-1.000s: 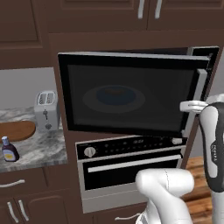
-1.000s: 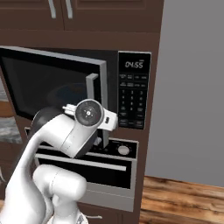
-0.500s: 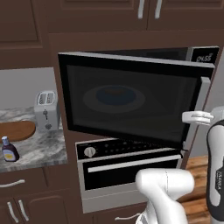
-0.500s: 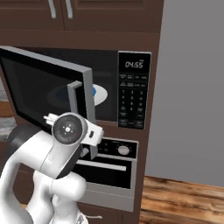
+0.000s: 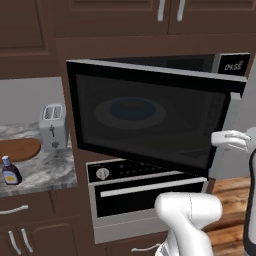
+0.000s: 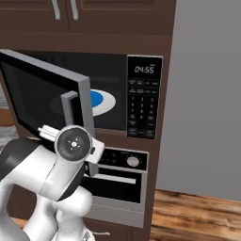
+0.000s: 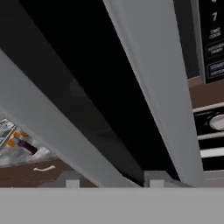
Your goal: Retrieve the reheated potato from the microwave, then place the potato, cheese, and condiment on the cutting board.
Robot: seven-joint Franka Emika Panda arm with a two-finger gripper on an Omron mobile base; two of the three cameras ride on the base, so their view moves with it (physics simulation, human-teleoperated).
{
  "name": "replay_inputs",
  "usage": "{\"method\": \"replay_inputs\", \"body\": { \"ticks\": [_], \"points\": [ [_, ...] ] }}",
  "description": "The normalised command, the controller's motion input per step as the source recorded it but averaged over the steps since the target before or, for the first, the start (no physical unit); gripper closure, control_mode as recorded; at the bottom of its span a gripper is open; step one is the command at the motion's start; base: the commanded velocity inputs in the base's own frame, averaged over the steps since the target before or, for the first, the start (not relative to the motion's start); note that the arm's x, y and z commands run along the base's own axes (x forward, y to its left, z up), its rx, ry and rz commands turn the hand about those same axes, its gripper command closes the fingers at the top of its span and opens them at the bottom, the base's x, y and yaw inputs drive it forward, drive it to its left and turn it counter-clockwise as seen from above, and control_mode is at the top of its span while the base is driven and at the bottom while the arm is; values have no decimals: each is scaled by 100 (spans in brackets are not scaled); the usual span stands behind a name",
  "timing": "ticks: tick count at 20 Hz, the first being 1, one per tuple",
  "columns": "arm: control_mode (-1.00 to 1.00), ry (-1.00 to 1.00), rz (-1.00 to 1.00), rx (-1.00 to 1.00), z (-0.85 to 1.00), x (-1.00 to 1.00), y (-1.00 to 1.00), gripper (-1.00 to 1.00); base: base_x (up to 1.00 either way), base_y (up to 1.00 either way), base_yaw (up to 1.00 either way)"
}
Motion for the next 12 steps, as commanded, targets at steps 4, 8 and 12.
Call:
{"method": "replay_inputs", "body": {
  "ticks": [4, 8, 12],
  "points": [
    [-100, 0, -2, 20, 9, -43, -40, -100, 0, 0, 0],
    [-100, 0, -5, 18, 9, -26, -51, -100, 0, 0, 0],
    [-100, 7, -10, 24, 8, 15, -48, -100, 0, 0, 0]
  ]
}}
